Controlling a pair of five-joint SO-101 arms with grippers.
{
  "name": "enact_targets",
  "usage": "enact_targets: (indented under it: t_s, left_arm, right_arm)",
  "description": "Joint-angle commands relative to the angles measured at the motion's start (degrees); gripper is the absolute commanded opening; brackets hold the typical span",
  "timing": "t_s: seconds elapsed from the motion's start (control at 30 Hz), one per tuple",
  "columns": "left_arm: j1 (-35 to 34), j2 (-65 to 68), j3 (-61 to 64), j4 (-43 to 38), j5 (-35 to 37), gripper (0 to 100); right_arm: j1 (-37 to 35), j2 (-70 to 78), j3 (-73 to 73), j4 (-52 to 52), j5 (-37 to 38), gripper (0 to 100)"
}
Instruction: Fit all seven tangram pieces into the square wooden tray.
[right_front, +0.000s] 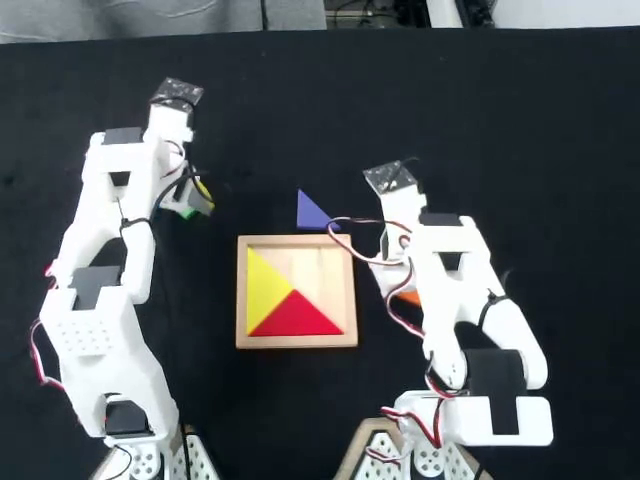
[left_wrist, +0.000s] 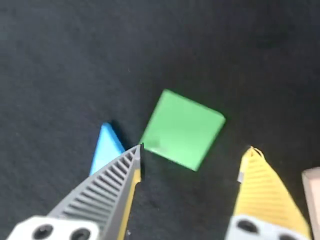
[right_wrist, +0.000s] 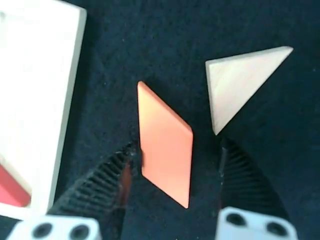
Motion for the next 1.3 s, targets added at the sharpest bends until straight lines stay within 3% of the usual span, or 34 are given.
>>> enact_targets:
  t_s: [0.0,0.17,0.43,0.73,0.97,1.13,1.27]
  left_arm:
    - [0.2,-1.1,-3.6,4.0,1.1,31]
    - [-1.6,-8.6,0.4,5.5,1.7,31]
    - [-2.0,-33.9,22.3,4.9,1.9,31]
    - [-9.4,-59.0,54.3,-13.4,13.8,31]
    - [-10.2,-58.4,62.5,-19.7,19.0,31]
    - [-12.2,-54.6,66.9,-29.9,19.3,31]
    - [-12.1,-54.2,67.7,-30.9,20.7,31]
  right_arm:
    - [-1.1,-2.9,-0.1,-1.3,1.3,16.5]
    - [-1.1,-2.9,1.0,-3.5,1.2,4.7]
    - [-1.2,-4.8,-1.3,2.2,1.1,1.5]
    - [-4.2,-21.6,1.7,8.6,-4.7,1.6]
    - [-19.2,-25.1,3.0,9.1,-6.6,1.8]
    - [-21.7,-25.1,2.2,9.1,-10.8,1.6]
    - [-24.1,-22.0,2.5,7.3,-15.7,1.8]
